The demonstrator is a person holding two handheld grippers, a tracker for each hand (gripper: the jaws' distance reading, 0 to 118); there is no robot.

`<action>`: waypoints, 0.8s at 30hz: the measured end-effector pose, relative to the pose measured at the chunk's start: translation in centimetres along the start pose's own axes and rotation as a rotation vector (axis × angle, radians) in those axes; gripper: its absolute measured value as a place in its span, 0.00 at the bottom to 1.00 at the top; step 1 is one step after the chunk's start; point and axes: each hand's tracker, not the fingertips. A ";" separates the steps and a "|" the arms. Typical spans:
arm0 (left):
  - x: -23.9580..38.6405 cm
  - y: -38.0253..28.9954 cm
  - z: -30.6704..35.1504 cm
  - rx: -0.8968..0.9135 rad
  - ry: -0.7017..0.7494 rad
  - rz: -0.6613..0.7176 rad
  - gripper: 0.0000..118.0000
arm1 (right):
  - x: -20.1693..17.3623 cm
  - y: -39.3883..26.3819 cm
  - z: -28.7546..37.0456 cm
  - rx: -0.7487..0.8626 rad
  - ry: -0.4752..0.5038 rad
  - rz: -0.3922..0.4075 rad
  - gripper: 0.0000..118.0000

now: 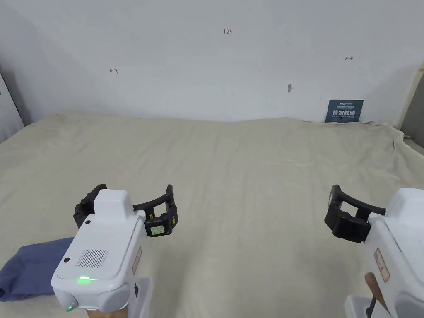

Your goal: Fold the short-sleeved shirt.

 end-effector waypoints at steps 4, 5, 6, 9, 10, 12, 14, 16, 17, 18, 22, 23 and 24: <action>-0.1 0.1 0.1 0.001 -0.003 0.000 1.00 | -0.6 1.5 -0.7 -0.269 -0.030 -0.093 1.00; -0.1 0.1 0.1 0.002 -0.003 0.000 1.00 | -0.8 1.7 -0.9 -0.332 -0.070 -0.081 1.00; -0.1 0.1 0.0 0.003 -0.004 -0.002 1.00 | -1.0 2.0 -1.2 -0.385 -0.115 -0.068 1.00; -0.1 0.1 0.0 0.003 -0.006 0.000 1.00 | -1.8 2.6 -2.0 -0.511 -0.177 -0.060 0.99; -0.1 0.1 0.0 0.004 -0.005 0.001 1.00 | -1.6 2.6 -2.3 -0.545 -0.170 -0.059 0.99; 0.0 0.0 0.0 0.005 -0.004 0.002 1.00 | -1.8 2.6 -2.5 -0.576 -0.146 -0.056 0.99; 0.1 0.0 0.0 0.003 -0.006 0.003 1.00 | -0.9 2.1 -3.1 -0.557 -0.144 -0.067 0.99; 0.1 0.0 0.0 0.003 -0.007 0.002 1.00 | -0.8 1.9 -3.2 -0.527 -0.139 -0.062 0.99; 0.1 0.0 0.0 0.002 -0.008 0.000 1.00 | -0.9 2.0 -3.3 -0.522 -0.146 -0.037 0.99; 0.1 0.0 0.0 0.002 -0.009 -0.001 1.00 | -0.8 2.1 -3.1 -0.508 -0.136 -0.026 0.99; 0.0 0.1 0.0 0.005 -0.007 0.000 1.00 | -2.1 2.6 -2.0 -0.468 -0.115 -0.009 0.99; 0.0 0.1 0.0 0.007 -0.007 0.002 1.00 | -2.3 2.6 -1.9 -0.464 -0.118 -0.002 0.99; -0.1 0.1 0.0 0.007 -0.006 0.003 1.00 | -2.3 2.7 -2.0 -0.468 -0.123 -0.001 0.99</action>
